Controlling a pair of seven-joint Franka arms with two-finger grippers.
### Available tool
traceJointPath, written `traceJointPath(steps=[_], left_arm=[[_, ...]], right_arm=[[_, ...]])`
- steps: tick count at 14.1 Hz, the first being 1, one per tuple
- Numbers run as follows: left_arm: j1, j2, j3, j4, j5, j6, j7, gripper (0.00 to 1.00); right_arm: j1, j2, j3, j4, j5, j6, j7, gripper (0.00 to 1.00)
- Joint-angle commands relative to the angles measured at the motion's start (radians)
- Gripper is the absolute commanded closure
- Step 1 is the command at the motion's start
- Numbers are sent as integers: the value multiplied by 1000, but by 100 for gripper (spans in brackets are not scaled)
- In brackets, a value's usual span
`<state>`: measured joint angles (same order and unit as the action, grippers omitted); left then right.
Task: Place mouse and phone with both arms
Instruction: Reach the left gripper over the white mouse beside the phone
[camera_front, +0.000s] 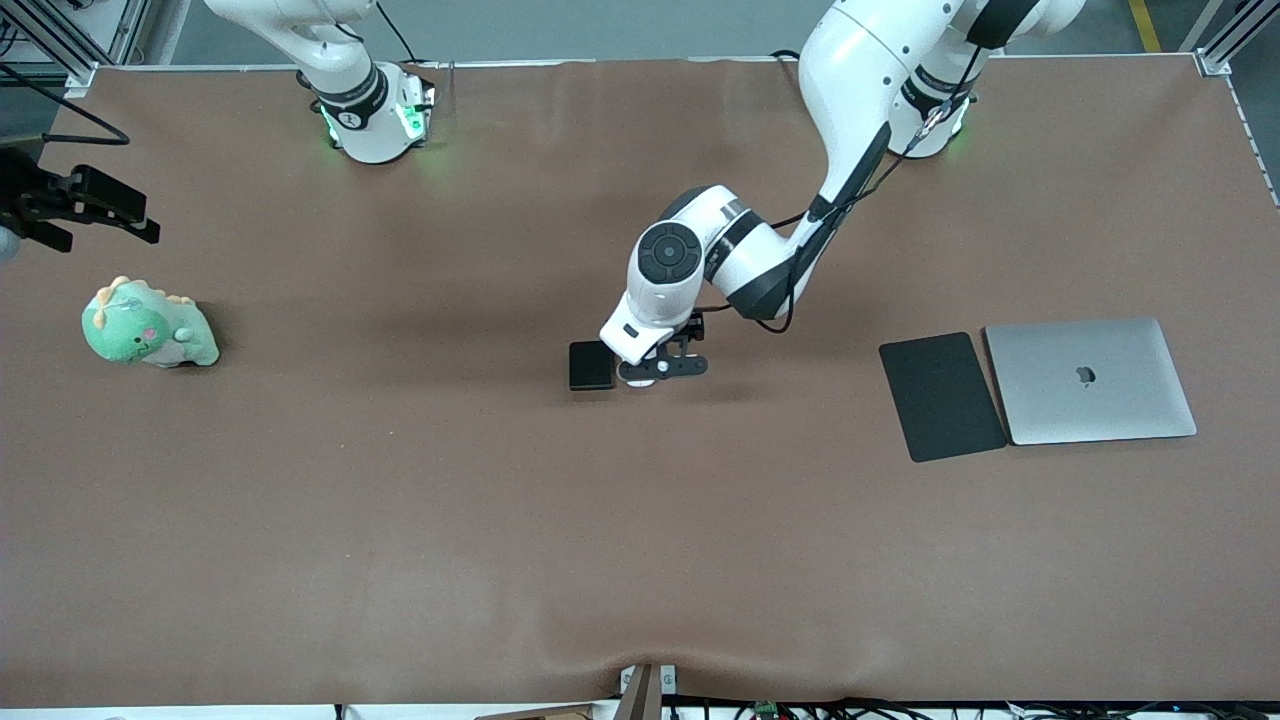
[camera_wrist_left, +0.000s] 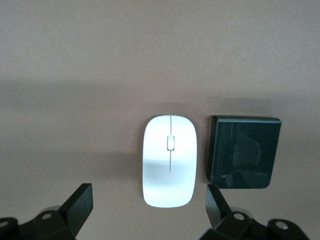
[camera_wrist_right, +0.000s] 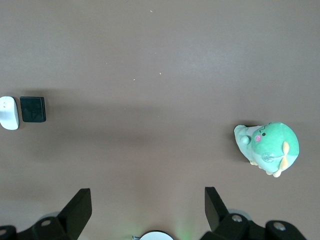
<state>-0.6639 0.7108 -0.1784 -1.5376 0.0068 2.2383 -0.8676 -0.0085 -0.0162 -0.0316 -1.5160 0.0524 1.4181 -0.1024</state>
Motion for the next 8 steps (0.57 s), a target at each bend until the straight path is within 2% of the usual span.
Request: traceJointPath(steps=[1, 4, 8], left_arm=[[-28, 47, 20, 20, 1, 46, -19, 0], [-34, 71, 19, 22, 44, 72, -71, 0], [-51, 96, 19, 22, 44, 103, -102, 0]], right_arm=[[4, -4, -2, 0, 11, 2, 1, 0], [-2, 1, -2, 0, 7, -1, -10, 0], [7, 34, -1, 3, -2, -4, -14, 0]])
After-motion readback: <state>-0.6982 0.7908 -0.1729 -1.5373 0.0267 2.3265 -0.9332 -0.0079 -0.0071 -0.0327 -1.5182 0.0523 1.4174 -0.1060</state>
